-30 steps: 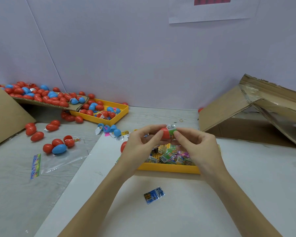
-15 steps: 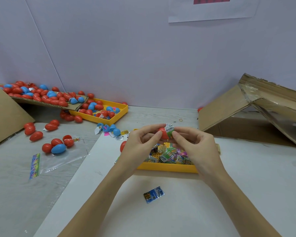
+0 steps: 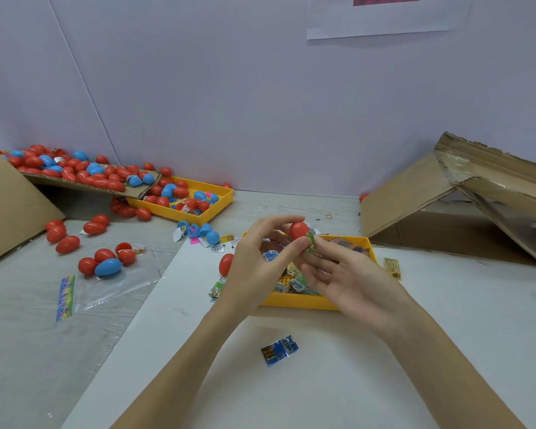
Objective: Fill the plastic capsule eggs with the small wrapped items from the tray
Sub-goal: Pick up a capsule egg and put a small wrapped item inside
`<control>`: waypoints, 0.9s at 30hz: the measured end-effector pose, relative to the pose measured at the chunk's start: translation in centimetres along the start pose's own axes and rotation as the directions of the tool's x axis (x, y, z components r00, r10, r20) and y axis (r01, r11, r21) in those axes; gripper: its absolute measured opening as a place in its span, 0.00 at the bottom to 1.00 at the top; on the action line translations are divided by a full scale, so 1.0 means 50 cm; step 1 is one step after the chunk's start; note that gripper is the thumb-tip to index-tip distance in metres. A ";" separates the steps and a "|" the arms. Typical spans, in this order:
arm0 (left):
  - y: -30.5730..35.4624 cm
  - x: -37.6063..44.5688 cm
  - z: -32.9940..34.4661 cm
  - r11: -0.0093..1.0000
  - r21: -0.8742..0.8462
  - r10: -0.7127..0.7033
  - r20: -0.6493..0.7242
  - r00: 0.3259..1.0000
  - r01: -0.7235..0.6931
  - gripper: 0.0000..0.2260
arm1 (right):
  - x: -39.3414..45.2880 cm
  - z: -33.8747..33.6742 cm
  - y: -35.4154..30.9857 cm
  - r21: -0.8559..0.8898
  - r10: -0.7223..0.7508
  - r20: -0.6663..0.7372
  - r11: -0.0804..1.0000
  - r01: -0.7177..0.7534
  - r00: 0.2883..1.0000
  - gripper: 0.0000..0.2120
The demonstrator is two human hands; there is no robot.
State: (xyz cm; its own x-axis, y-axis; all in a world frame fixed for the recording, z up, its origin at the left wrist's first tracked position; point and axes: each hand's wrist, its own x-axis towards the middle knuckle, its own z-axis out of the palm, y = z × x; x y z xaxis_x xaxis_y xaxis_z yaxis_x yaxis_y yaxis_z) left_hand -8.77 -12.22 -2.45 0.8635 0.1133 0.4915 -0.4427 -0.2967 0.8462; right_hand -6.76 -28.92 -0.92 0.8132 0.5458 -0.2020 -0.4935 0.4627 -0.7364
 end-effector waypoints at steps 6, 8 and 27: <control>-0.001 0.000 0.000 0.995 0.000 0.103 0.046 0.994 -0.103 0.13 | 0.000 0.012 0.004 0.114 0.120 0.070 0.985 -0.127 0.990 0.12; 0.000 0.002 -0.002 0.992 -0.008 0.127 0.028 0.992 -0.127 0.13 | 0.000 0.015 0.005 0.151 0.137 0.079 0.977 -0.148 0.987 0.12; -0.001 0.004 -0.002 0.980 -0.165 0.107 -0.030 0.994 -0.111 0.09 | 0.008 0.027 0.022 0.062 0.010 0.020 0.998 -0.011 1.000 0.19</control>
State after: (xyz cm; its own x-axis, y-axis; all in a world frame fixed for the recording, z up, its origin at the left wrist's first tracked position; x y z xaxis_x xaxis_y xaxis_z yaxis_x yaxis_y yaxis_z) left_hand -8.61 -12.11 -2.36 0.8034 0.1096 0.5853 -0.5694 -0.1465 0.8089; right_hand -7.40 -27.27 -0.92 0.8022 0.5638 -0.1964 -0.5206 0.4994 -0.6925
